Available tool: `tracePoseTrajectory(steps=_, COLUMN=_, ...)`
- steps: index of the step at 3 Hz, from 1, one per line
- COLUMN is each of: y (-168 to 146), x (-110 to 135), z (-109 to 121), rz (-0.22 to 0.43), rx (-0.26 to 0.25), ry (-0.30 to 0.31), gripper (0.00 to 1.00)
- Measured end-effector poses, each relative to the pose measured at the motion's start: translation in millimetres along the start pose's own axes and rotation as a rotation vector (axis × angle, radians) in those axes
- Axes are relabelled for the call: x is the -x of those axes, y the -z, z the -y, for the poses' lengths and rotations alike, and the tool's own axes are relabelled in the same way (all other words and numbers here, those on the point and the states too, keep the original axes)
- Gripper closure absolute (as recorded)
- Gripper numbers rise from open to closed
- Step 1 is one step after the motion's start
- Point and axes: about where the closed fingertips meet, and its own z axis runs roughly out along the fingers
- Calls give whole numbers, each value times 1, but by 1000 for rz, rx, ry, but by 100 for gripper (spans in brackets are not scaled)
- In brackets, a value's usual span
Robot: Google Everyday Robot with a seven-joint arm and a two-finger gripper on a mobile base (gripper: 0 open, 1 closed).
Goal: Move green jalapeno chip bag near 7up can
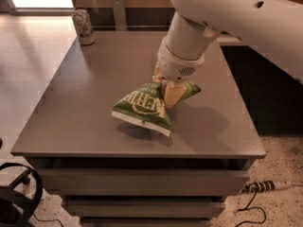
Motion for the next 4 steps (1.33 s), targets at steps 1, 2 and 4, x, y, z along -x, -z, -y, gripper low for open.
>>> tracePoseTrajectory(steps=1, y=23, x=18, z=37, rz=-50, rx=-39, ry=75, gripper=100)
tracePoseTrajectory(steps=2, y=41, x=36, z=73, rz=-58, rx=-105, ry=146, gripper=100)
tracePoseTrajectory(steps=4, y=63, x=48, z=138, rz=-77, rx=-234, ry=205, gripper=100)
